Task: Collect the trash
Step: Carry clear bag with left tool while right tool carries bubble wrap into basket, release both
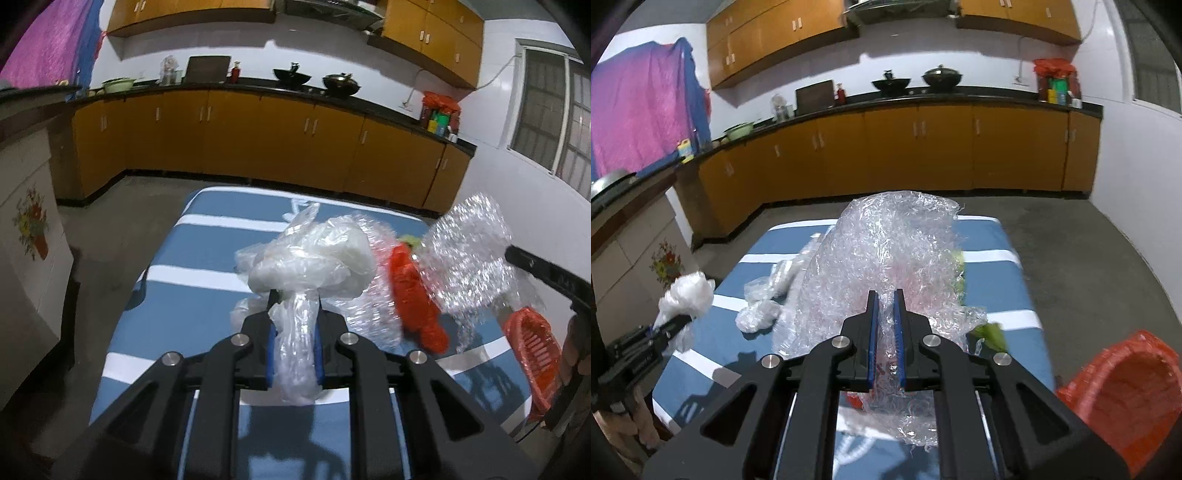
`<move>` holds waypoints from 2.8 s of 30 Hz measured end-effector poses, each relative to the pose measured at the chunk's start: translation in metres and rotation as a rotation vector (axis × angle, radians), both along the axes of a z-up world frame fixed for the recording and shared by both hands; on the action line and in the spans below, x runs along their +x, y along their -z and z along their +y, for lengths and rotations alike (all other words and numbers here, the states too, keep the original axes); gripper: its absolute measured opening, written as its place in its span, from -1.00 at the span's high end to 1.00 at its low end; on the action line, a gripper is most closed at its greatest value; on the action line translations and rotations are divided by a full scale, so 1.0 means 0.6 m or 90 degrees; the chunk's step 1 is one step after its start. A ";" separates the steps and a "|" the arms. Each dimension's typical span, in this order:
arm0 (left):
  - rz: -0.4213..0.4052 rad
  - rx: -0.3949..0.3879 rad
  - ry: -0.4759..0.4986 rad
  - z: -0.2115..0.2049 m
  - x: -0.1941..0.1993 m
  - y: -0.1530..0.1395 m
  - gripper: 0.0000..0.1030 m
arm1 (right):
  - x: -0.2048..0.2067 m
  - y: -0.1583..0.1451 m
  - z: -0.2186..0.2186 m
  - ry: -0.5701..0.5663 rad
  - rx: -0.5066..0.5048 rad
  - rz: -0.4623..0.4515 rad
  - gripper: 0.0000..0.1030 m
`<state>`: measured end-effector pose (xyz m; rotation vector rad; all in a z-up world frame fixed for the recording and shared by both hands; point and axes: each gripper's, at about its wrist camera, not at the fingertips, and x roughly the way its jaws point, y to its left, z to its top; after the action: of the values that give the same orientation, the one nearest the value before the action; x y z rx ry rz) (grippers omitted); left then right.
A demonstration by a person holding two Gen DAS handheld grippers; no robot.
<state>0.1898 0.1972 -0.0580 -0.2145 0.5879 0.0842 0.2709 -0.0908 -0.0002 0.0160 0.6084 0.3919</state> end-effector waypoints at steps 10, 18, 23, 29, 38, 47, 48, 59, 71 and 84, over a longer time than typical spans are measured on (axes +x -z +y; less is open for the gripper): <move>-0.024 -0.009 0.071 -0.087 0.014 -0.033 0.68 | -0.045 0.002 -0.094 0.082 0.001 -0.009 0.83; -0.030 -0.011 0.135 -0.170 0.026 -0.046 0.68 | -0.077 0.010 -0.181 0.156 0.004 -0.013 0.83; -0.029 -0.013 0.177 -0.222 0.034 -0.047 0.68 | -0.094 0.019 -0.236 0.197 0.005 -0.008 0.83; -0.026 -0.017 0.222 -0.280 0.043 -0.045 0.68 | -0.112 0.031 -0.284 0.239 0.006 -0.002 0.83; -0.015 -0.025 0.291 -0.367 0.052 -0.034 0.68 | -0.142 0.041 -0.354 0.298 0.010 0.002 0.83; 0.000 -0.035 0.358 -0.452 0.059 -0.017 0.68 | -0.163 0.054 -0.412 0.350 0.008 0.012 0.83; 0.002 -0.035 0.366 -0.462 0.060 -0.015 0.68 | -0.166 0.055 -0.418 0.355 0.005 0.013 0.83; 0.040 -0.046 0.446 -0.559 0.076 0.019 0.68 | -0.186 0.071 -0.478 0.415 0.021 0.035 0.83; 0.067 -0.044 0.505 -0.644 0.098 0.042 0.66 | -0.190 0.075 -0.511 0.441 0.037 0.044 0.83; 0.103 -0.050 0.501 -0.651 0.110 0.066 0.29 | -0.193 0.081 -0.513 0.443 0.057 0.057 0.48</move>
<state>0.2559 -0.1932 -0.0976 -0.0401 0.8026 -0.6886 0.1549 -0.3987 -0.0488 0.3240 0.6336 -0.2584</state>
